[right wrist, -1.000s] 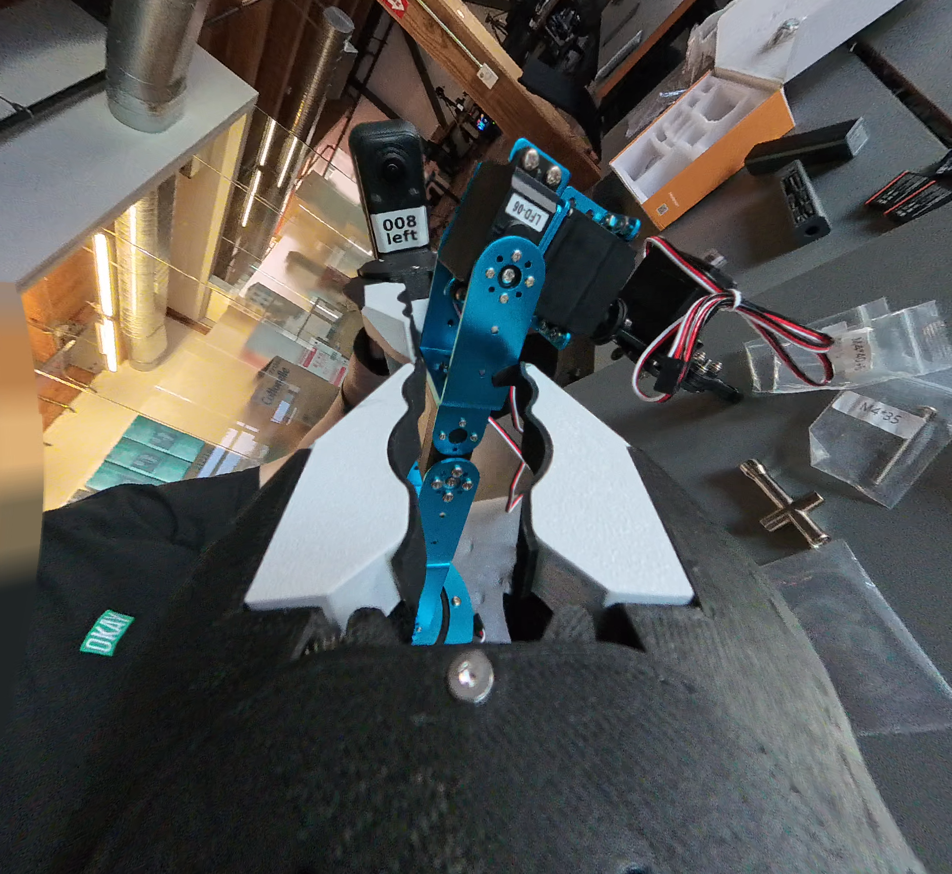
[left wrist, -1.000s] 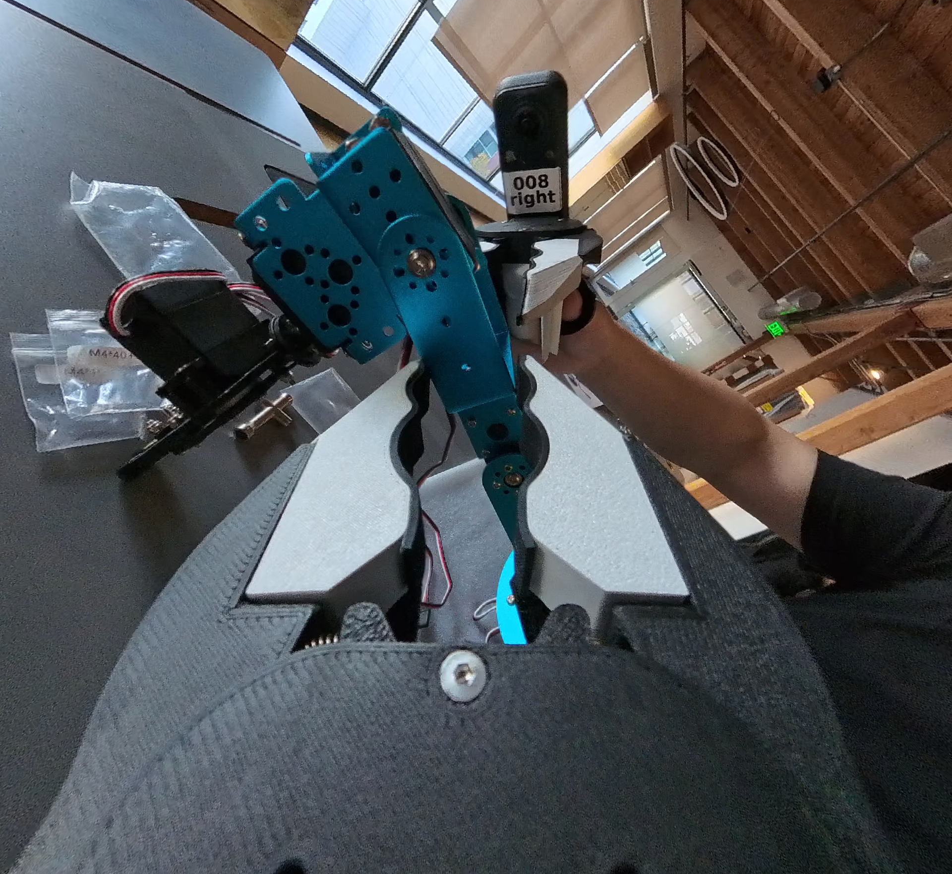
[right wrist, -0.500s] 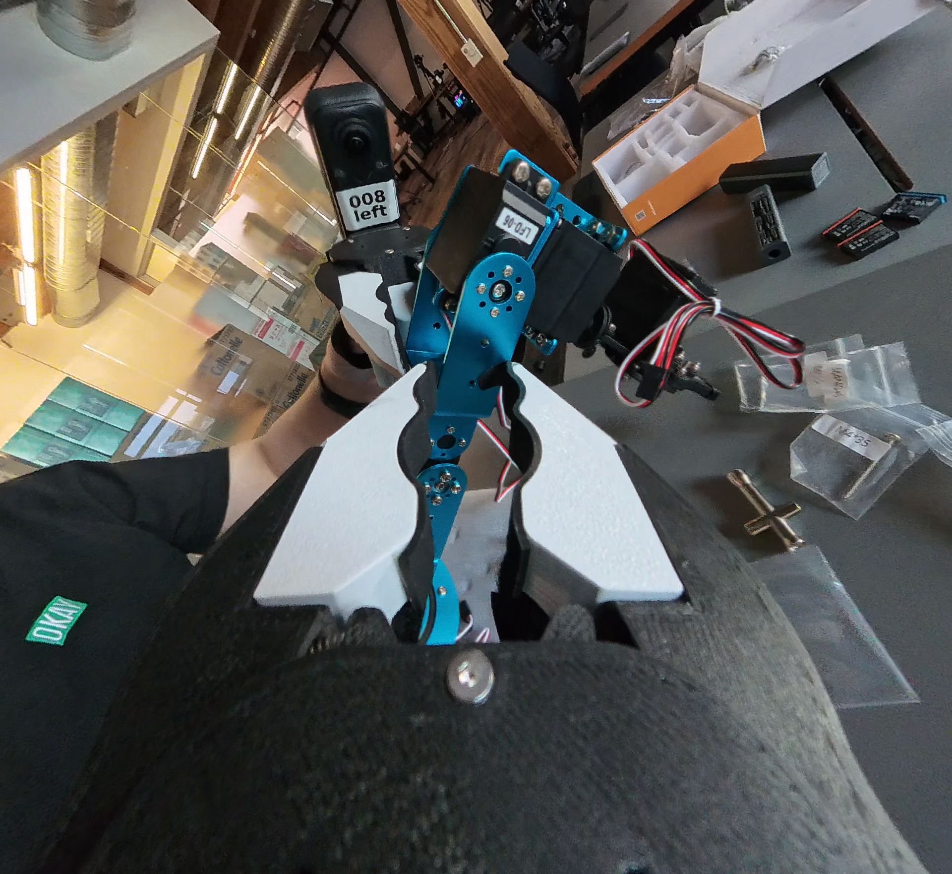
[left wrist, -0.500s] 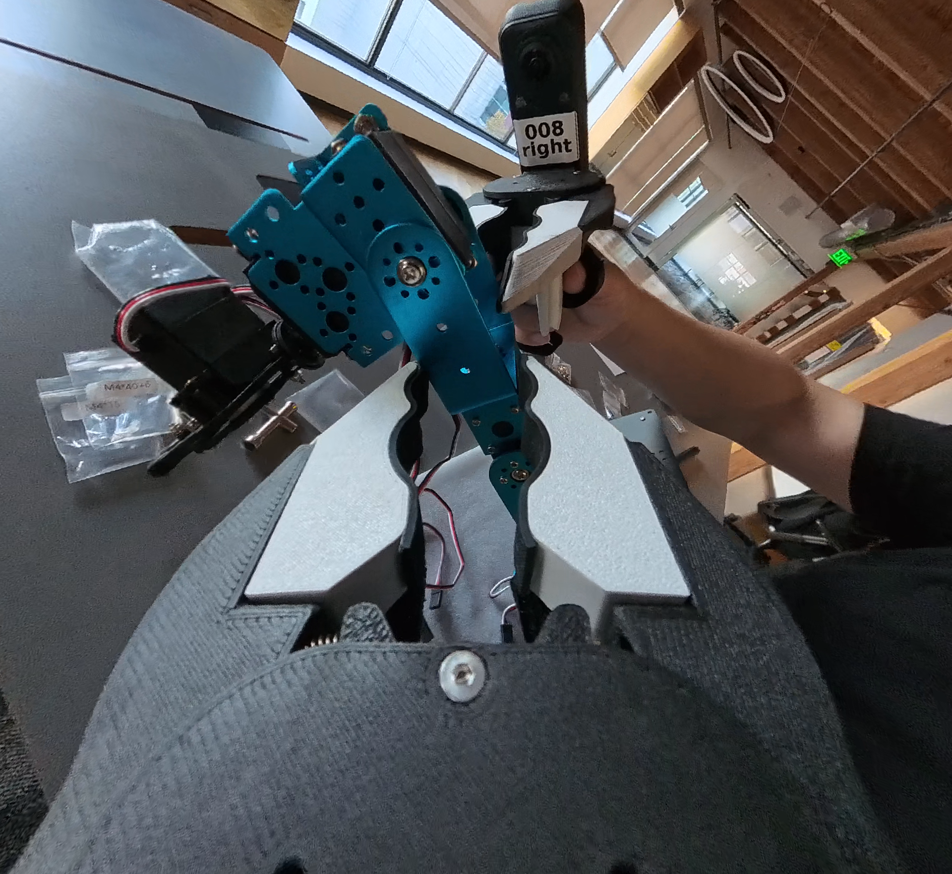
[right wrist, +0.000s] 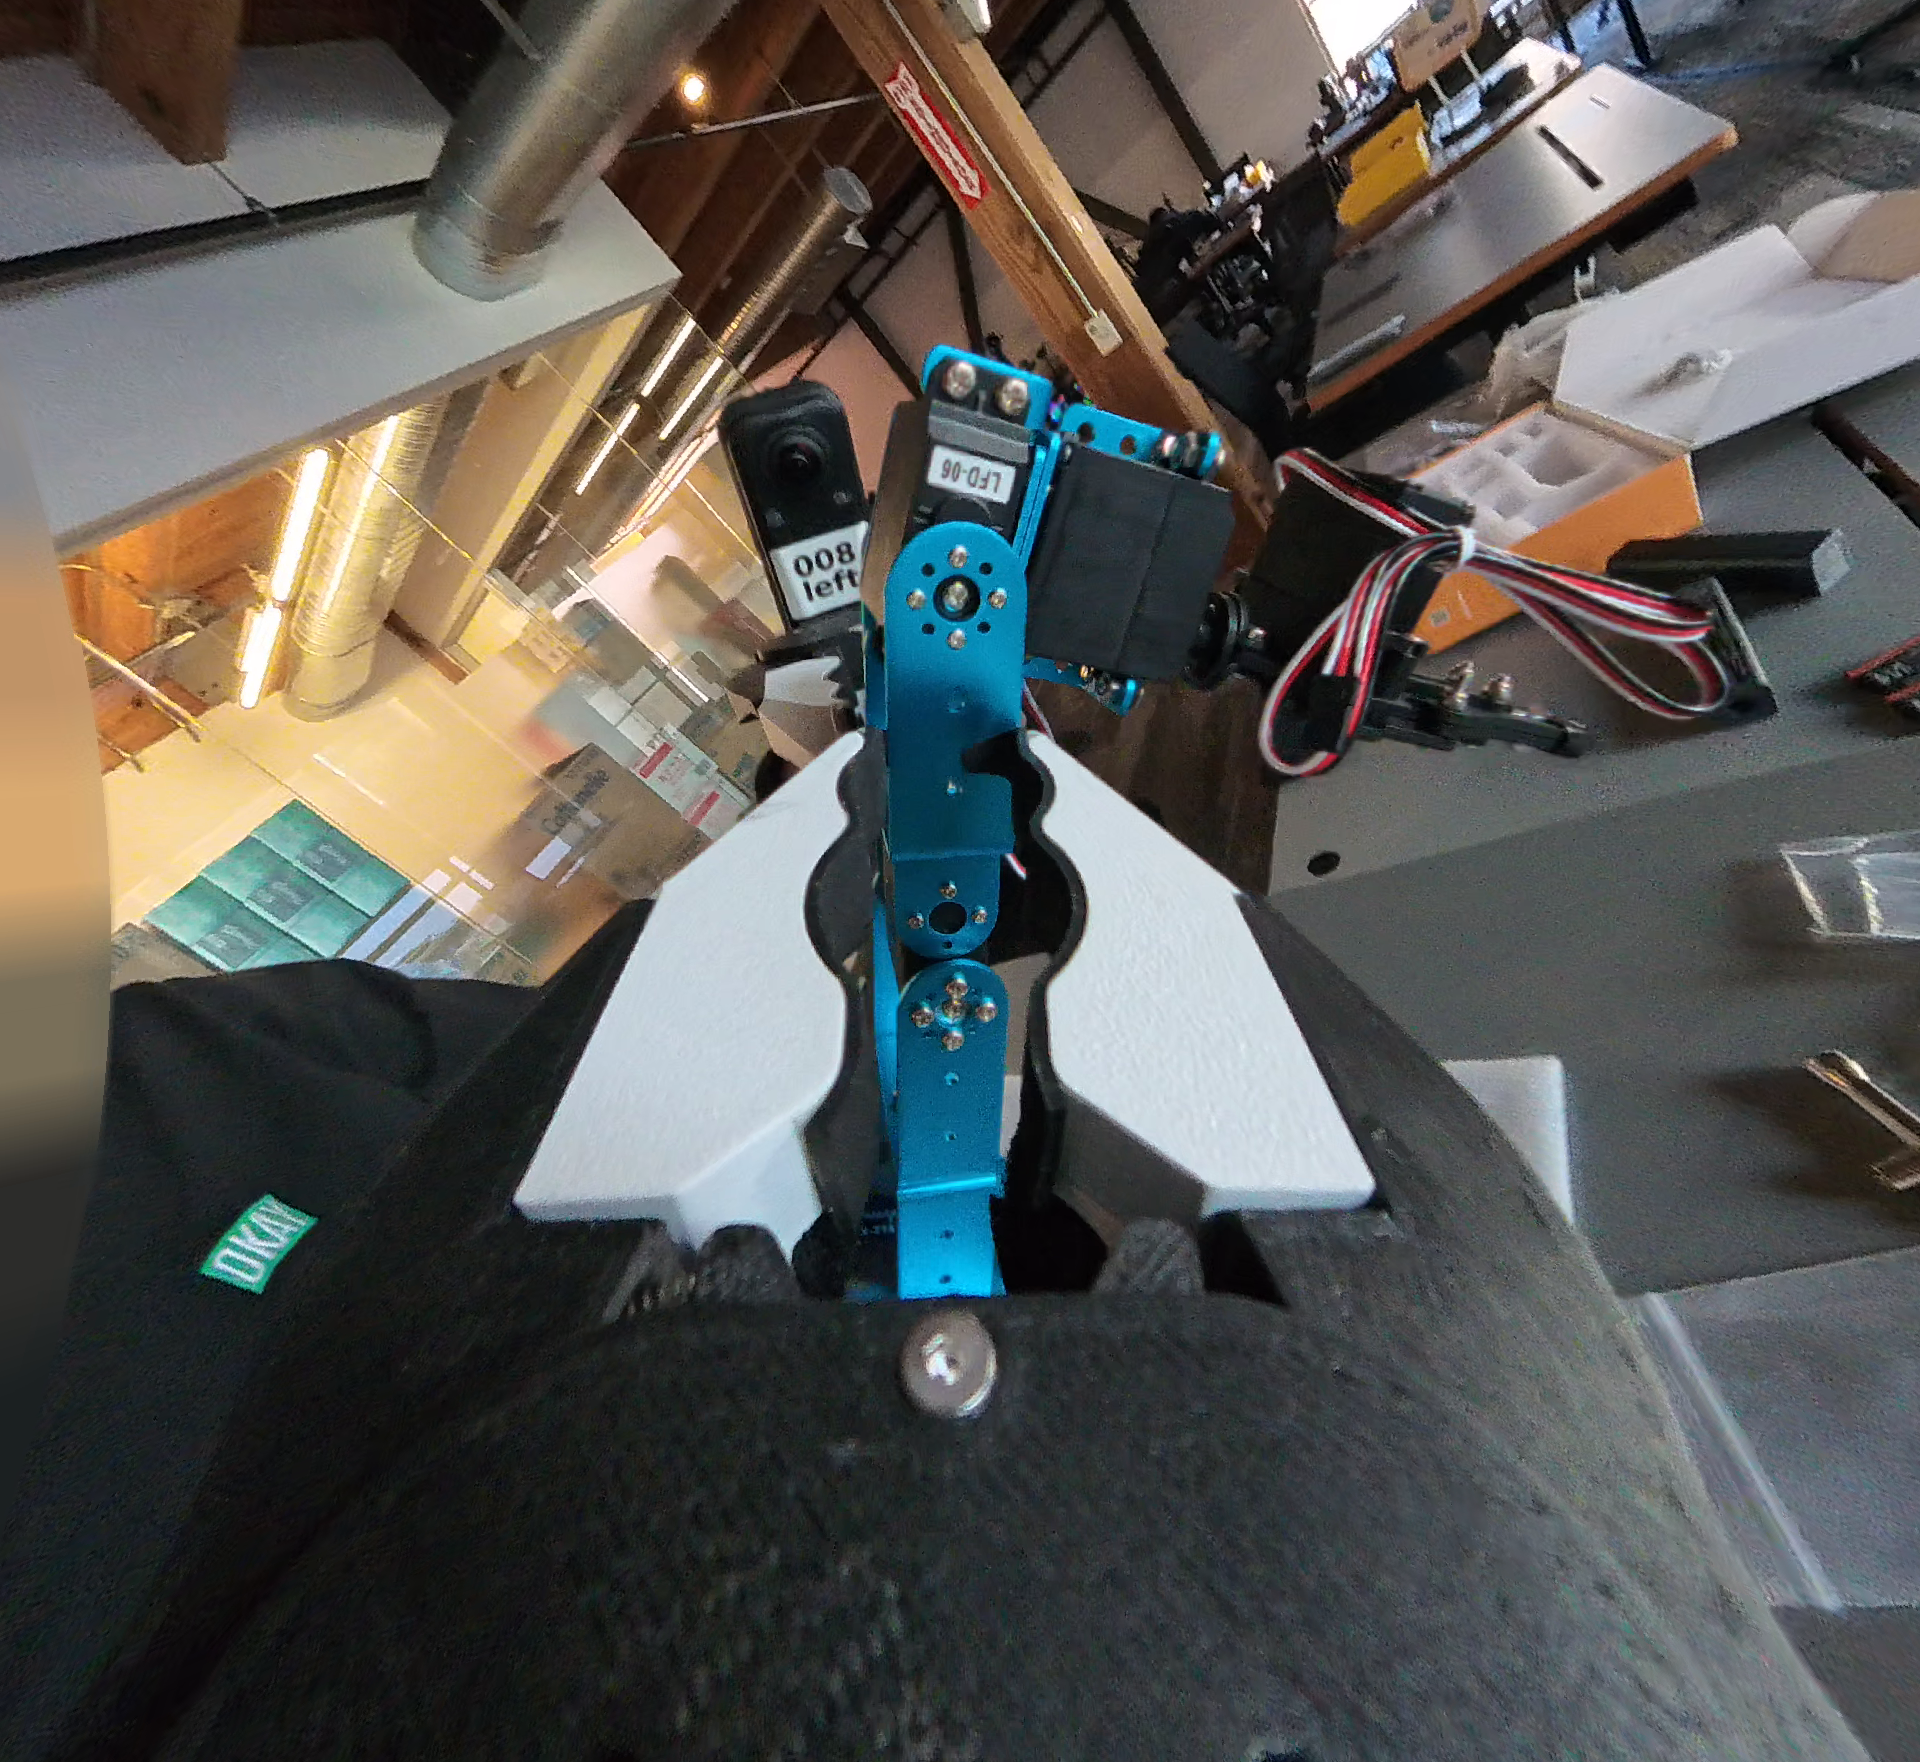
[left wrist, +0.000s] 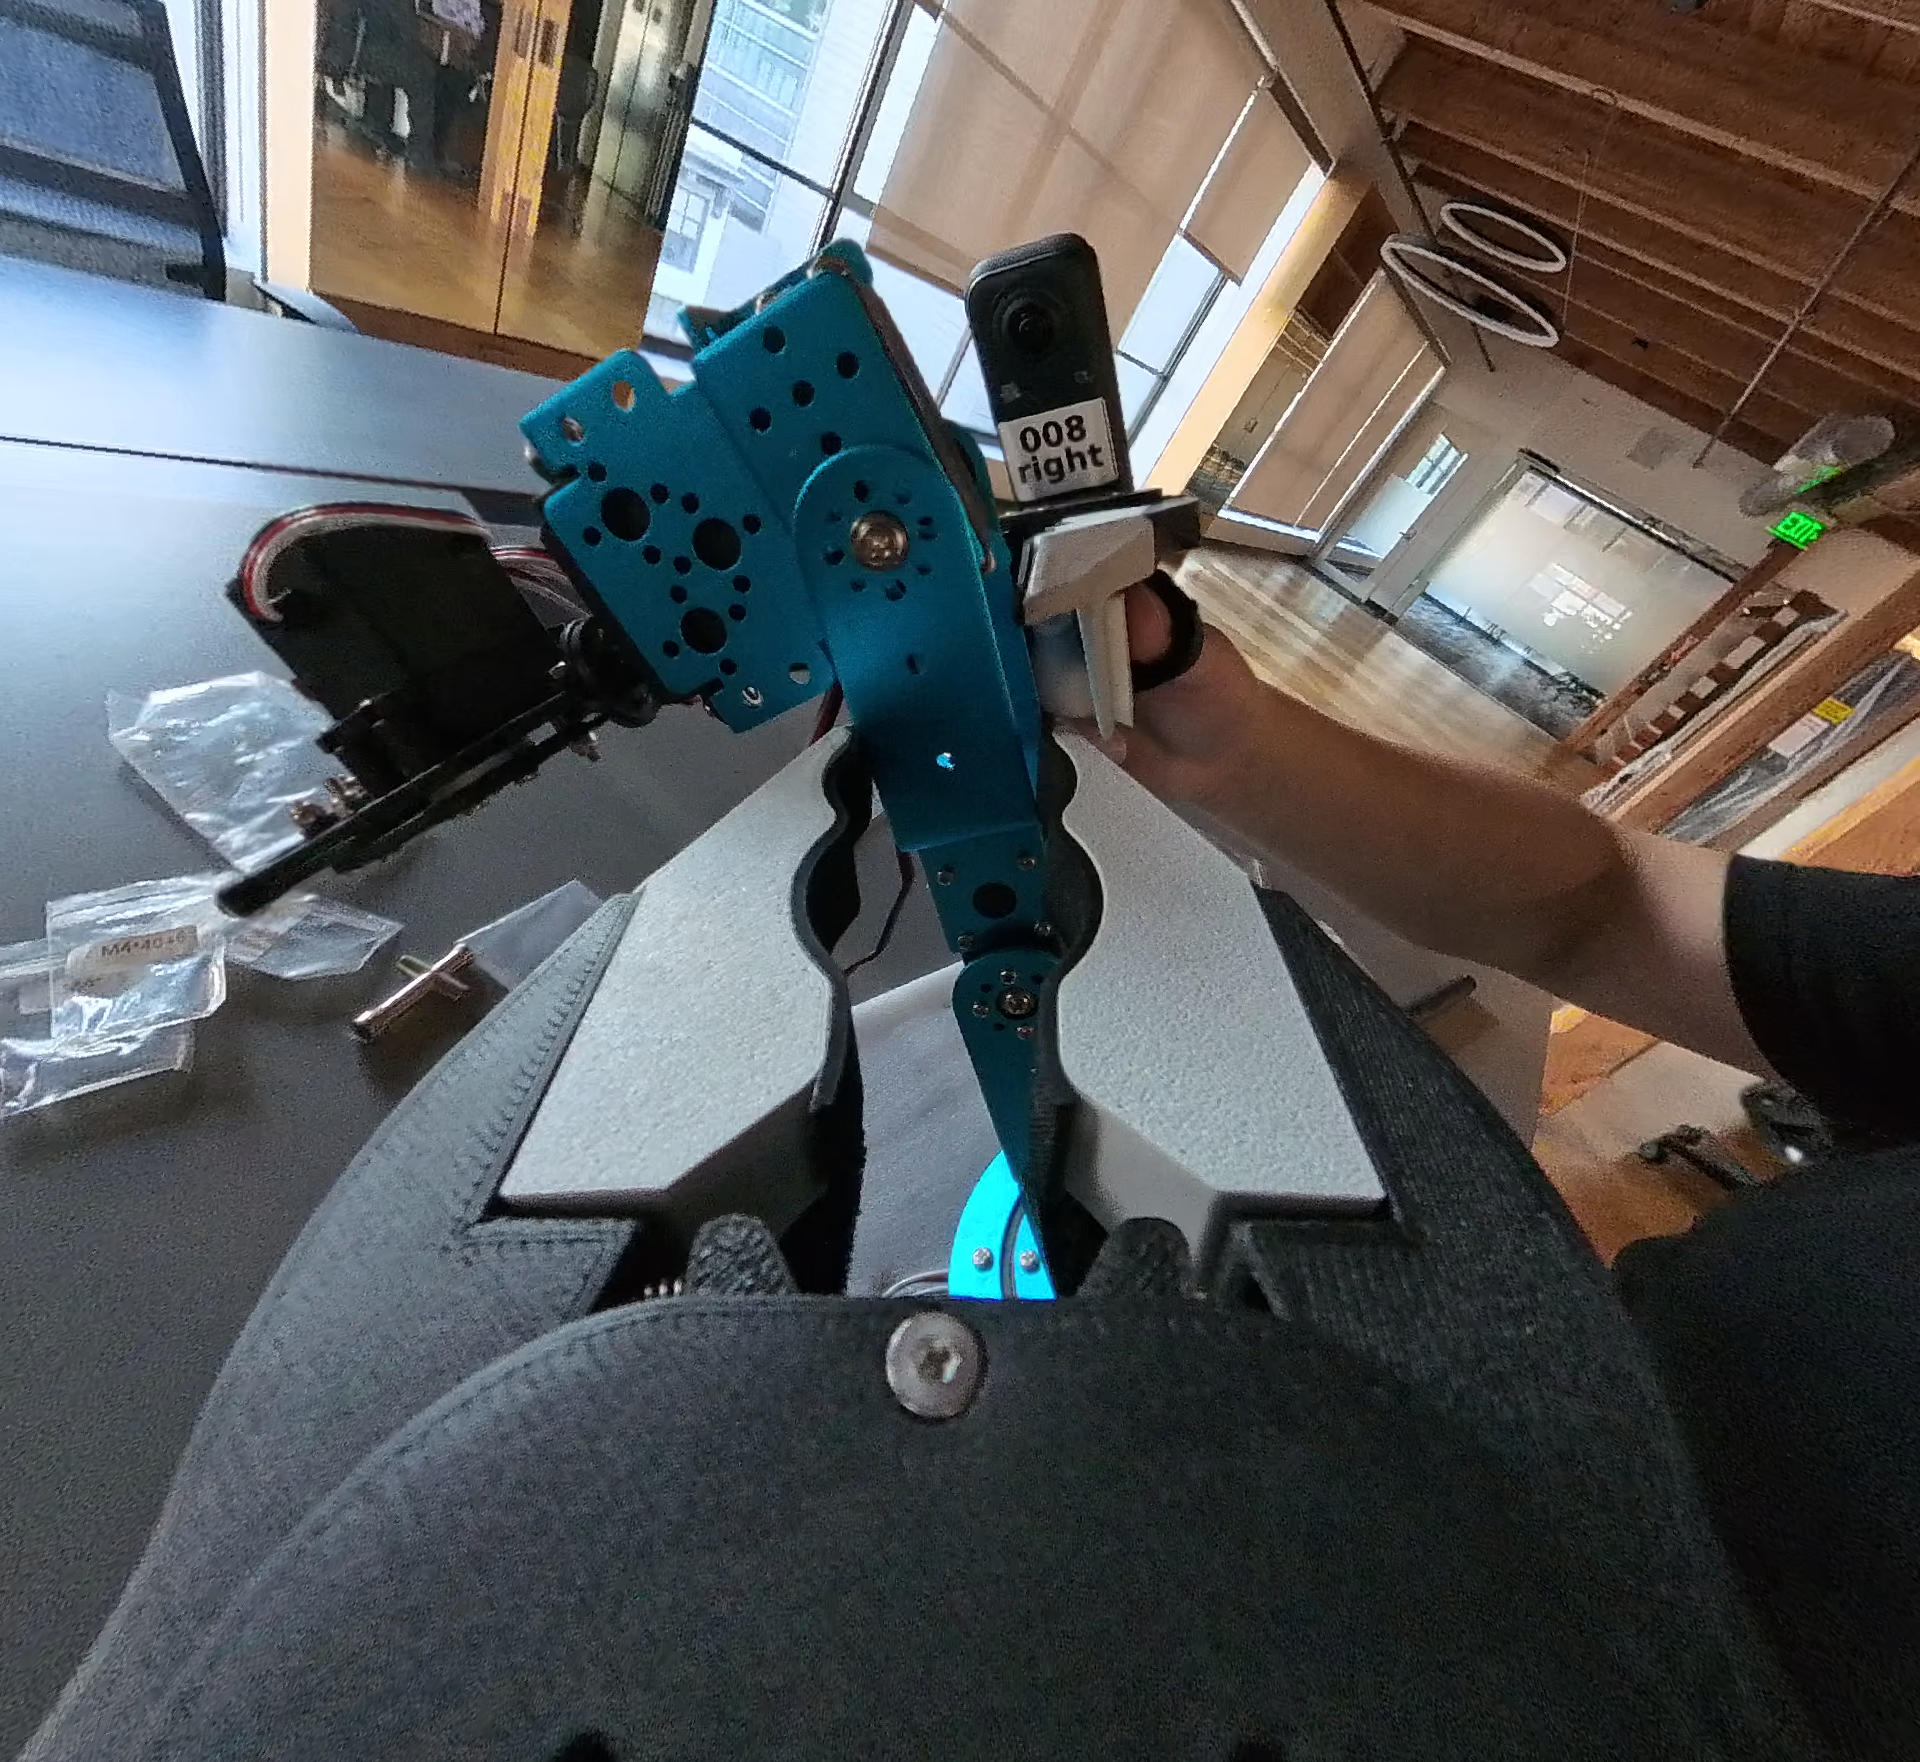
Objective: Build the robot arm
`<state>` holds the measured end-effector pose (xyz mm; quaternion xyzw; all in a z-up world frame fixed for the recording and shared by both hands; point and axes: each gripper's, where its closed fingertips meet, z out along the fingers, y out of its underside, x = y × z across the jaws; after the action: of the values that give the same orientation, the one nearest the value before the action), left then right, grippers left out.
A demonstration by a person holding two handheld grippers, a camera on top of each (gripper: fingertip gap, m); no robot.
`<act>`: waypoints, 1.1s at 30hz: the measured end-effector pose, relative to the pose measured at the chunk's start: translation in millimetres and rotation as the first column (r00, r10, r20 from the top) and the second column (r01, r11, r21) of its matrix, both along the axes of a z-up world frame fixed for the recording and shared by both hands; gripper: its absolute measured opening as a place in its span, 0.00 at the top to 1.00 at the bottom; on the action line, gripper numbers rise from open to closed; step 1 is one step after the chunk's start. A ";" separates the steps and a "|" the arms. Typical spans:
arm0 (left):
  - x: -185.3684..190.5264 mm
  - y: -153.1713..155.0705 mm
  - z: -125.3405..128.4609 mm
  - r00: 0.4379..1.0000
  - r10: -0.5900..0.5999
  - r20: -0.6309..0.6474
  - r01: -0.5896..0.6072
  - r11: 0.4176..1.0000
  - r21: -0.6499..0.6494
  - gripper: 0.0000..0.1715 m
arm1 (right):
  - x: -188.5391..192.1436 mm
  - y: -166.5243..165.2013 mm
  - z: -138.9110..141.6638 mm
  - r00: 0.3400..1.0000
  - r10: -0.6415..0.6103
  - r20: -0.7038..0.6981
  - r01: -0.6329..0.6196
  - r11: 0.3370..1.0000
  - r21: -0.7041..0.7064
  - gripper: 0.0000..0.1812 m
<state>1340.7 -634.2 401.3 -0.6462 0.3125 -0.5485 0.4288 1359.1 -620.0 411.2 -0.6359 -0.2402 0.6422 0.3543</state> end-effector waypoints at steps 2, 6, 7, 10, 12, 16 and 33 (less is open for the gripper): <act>0.6 -11.1 6.1 1.000 0.009 0.012 -0.009 1.000 0.026 0.83 | 9.0 -7.7 14.1 0.998 -0.033 -0.050 0.034 0.999 0.026 0.87; 1.8 -31.7 16.0 0.999 0.015 0.041 -0.018 0.998 0.064 0.84 | 44.5 -28.1 23.6 0.989 -0.145 -0.038 0.148 0.985 0.085 0.85; 1.9 -35.9 17.7 0.999 0.018 0.040 -0.021 0.997 0.077 0.84 | 56.3 -34.5 18.3 0.982 -0.189 -0.002 0.188 0.977 0.098 0.85; 2.3 -46.4 21.3 0.999 0.032 0.042 -0.035 0.995 0.089 0.84 | 96.6 -64.9 -20.5 0.945 -0.286 0.160 0.279 0.958 0.066 0.83; 2.6 -52.6 23.8 0.998 0.048 0.052 -0.053 0.994 0.092 0.84 | 125.9 -94.9 -61.3 0.912 -0.297 0.283 0.309 0.951 0.004 0.83; 3.2 -64.8 28.4 0.994 0.070 0.084 -0.078 0.992 0.096 0.85 | 184.7 -152.8 -152.3 0.839 -0.260 0.477 0.409 0.881 -0.238 0.82; 8.9 -94.1 38.4 0.991 -0.011 0.133 -0.001 0.996 0.086 0.86 | 155.5 -187.5 -209.3 0.978 -0.059 0.198 0.179 0.720 -0.670 0.87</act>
<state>1349.6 -728.3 439.7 -0.5882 0.3080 -0.5778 0.4747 1514.6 -807.5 201.9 -0.7858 0.0267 0.6071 0.1150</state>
